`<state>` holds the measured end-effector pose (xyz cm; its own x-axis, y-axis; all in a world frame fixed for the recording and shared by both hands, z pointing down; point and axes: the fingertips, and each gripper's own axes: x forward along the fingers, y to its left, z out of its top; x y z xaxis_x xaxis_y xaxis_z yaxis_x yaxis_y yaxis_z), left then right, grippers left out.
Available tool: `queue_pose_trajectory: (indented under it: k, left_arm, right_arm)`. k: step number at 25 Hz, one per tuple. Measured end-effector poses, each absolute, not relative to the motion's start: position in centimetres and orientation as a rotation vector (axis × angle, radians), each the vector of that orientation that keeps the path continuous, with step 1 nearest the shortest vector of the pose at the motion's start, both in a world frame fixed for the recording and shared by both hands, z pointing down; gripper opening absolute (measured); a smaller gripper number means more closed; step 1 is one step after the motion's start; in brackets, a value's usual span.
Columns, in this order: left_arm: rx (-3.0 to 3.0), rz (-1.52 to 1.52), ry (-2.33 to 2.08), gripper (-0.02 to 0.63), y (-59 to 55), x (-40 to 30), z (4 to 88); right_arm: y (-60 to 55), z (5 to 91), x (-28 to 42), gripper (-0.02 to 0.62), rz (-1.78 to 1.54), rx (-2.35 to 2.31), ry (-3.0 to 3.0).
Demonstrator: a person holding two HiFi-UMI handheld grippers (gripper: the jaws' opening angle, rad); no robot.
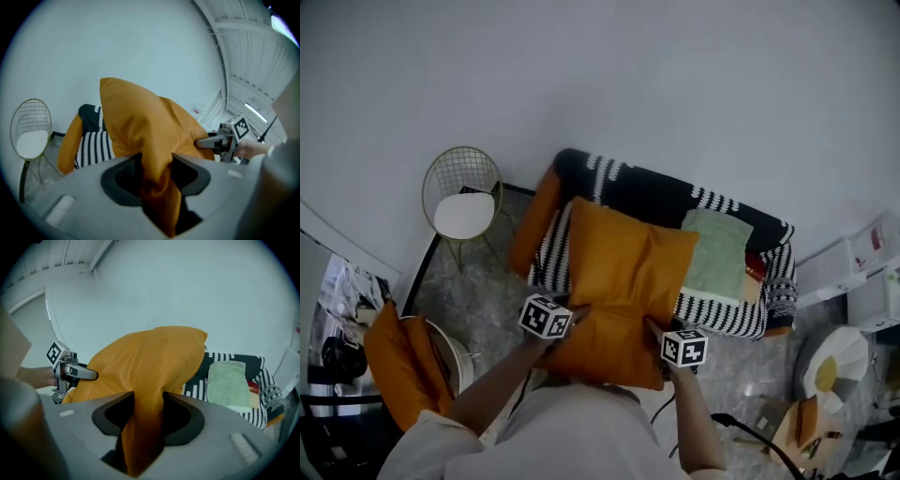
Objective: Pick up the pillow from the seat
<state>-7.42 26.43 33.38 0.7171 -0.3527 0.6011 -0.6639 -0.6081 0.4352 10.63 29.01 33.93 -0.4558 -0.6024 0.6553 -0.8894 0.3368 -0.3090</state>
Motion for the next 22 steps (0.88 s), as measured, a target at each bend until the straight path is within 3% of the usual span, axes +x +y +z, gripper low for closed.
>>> queue_pose_trajectory:
  k: [22]
  left_arm:
    - [2.266,0.606,-0.757,0.175,25.5,-8.7,33.9]
  right_arm:
    - [28.3,34.5,9.4,0.196,0.902,1.340,-2.161]
